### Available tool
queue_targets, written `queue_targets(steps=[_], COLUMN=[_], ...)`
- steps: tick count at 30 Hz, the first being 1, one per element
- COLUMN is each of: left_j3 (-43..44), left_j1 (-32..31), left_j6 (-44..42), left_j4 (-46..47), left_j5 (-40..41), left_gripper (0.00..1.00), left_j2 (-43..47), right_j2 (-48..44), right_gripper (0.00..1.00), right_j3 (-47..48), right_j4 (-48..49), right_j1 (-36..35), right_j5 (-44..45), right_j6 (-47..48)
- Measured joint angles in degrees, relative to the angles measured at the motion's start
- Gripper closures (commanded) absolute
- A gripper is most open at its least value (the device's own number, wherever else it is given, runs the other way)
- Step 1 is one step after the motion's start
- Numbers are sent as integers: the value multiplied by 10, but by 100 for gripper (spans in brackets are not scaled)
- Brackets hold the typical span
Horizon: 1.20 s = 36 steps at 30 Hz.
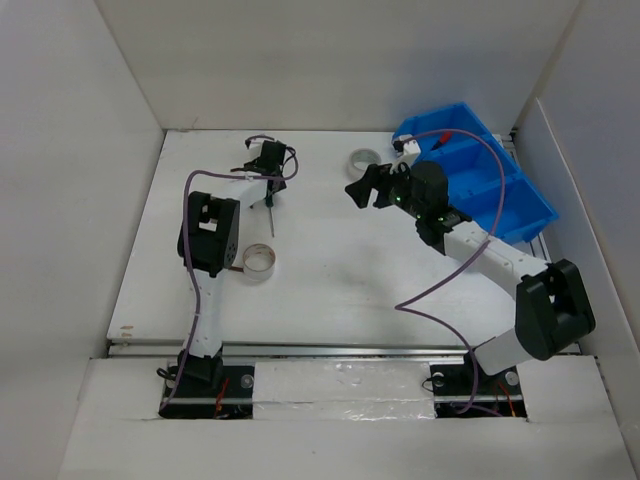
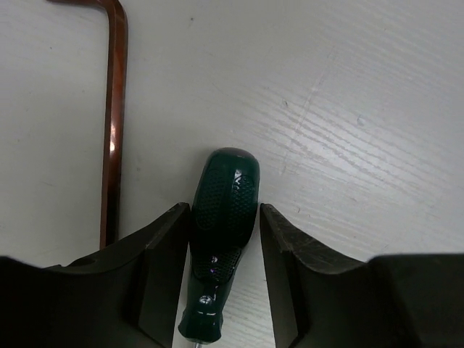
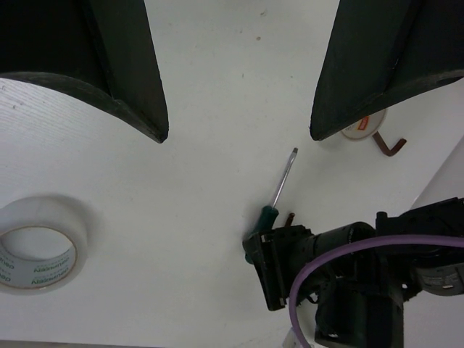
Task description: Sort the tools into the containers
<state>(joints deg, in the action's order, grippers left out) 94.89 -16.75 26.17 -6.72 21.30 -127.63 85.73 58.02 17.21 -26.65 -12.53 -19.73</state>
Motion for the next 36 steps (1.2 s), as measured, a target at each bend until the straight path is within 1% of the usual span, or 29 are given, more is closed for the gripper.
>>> queue_targets(steps=[3, 6, 7, 9, 15, 18, 23, 27, 32, 36], left_j3=[7, 11, 13, 19, 30, -10, -133, -174, -230, -267], left_j1=[0, 0, 0, 0, -3, -8, -16, -19, -19, -24], left_j6=[-3, -4, -5, -11, -20, -24, -28, -25, -9, 14], left_j4=[-7, -12, -14, -18, -18, 21, 49, 71, 136, 182], left_j5=[0, -3, -4, -7, -11, -11, -45, -89, -158, -213], left_gripper=[60, 71, 84, 100, 100, 100, 100, 100, 100, 100], left_j2=[-9, -10, -11, -14, -22, -2, 89, 161, 265, 324], right_j2=[-7, -7, -7, -7, -7, -7, 5, 32, 51, 52], right_gripper=[17, 17, 17, 17, 16, 16, 16, 16, 15, 15], right_j3=[0, 0, 0, 0, -1, -12, -25, -25, -29, -47], right_j4=[0, 0, 0, 0, 1, 17, 56, 81, 116, 170], right_j1=[0, 0, 0, 0, 0, 0, -1, -4, -6, -13], right_j5=[0, 0, 0, 0, -4, -26, -85, -122, -161, -181], right_j6=[0, 0, 0, 0, 0, 0, 0, -3, -17, -27])
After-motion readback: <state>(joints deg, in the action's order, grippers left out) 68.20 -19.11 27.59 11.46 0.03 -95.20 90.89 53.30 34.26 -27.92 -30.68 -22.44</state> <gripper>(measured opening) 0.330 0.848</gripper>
